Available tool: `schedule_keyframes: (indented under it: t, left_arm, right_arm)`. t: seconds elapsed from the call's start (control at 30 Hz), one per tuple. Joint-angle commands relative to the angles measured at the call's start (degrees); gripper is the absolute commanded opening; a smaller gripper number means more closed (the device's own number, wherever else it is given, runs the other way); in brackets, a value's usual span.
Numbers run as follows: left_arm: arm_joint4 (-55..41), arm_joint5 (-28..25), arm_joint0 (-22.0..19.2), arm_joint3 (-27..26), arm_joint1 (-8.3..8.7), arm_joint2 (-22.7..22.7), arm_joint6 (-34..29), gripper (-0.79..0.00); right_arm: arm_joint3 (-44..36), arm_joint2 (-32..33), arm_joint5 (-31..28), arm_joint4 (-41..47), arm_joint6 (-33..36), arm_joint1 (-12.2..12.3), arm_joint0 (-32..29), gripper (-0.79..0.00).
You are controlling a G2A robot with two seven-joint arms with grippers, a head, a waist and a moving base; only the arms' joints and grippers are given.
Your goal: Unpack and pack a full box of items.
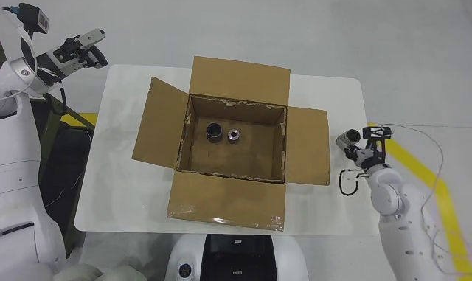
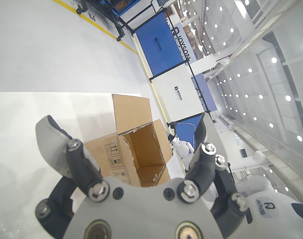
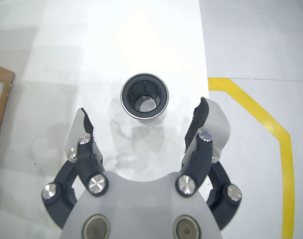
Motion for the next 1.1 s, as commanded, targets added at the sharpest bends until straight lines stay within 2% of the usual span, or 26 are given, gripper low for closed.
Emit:
schedule_keyframes:
  t: [0.0, 0.27, 0.33, 0.37, 0.4, 0.5, 0.53, 0.77, 1.07]
  left_arm:
    - [0.0, 0.0, 0.0, 0.0, 0.0, 0.0, 0.0, 0.0]
    - [0.0, 0.0, 0.0, 0.0, 0.0, 0.0, 0.0, 0.0]
    - [0.0, 0.0, 0.0, 0.0, 0.0, 0.0, 0.0, 0.0]
    - [0.0, 0.0, 0.0, 0.0, 0.0, 0.0, 0.0, 0.0]
    - [0.0, 0.0, 0.0, 0.0, 0.0, 0.0, 0.0, 0.0]
    - [0.0, 0.0, 0.0, 0.0, 0.0, 0.0, 0.0, 0.0]
    - [0.0, 0.0, 0.0, 0.0, 0.0, 0.0, 0.0, 0.0]
    - [0.0, 0.0, 0.0, 0.0, 0.0, 0.0, 0.0, 0.0]
    - [0.0, 0.0, 0.0, 0.0, 0.0, 0.0, 0.0, 0.0]
  right_arm:
    - [1.28, -0.43, -0.13, 0.23, -0.22, -0.02, 0.99, -0.049]
    - [4.28, -1.86, 0.05, 0.57, -0.38, -0.08, 3.51, -0.074]
    - [4.64, -2.06, 0.13, 0.62, -0.34, -0.08, 3.83, -0.129]
    - [4.76, -2.15, 0.12, 0.62, -0.33, -0.07, 3.93, -0.219]
    - [4.87, -2.22, 0.05, 0.67, -0.29, -0.06, 4.01, -0.413]
    - [5.08, -2.29, -0.08, 0.94, -0.23, -0.01, 4.15, -0.73]
    - [5.12, -2.31, -0.14, 1.03, -0.26, 0.0, 4.16, -0.785]
    - [4.49, -2.4, -0.38, 1.32, -0.56, 0.12, 3.7, -0.785]
    - [-0.55, -1.81, 0.21, 0.99, -1.99, 0.33, 0.52, -0.785]
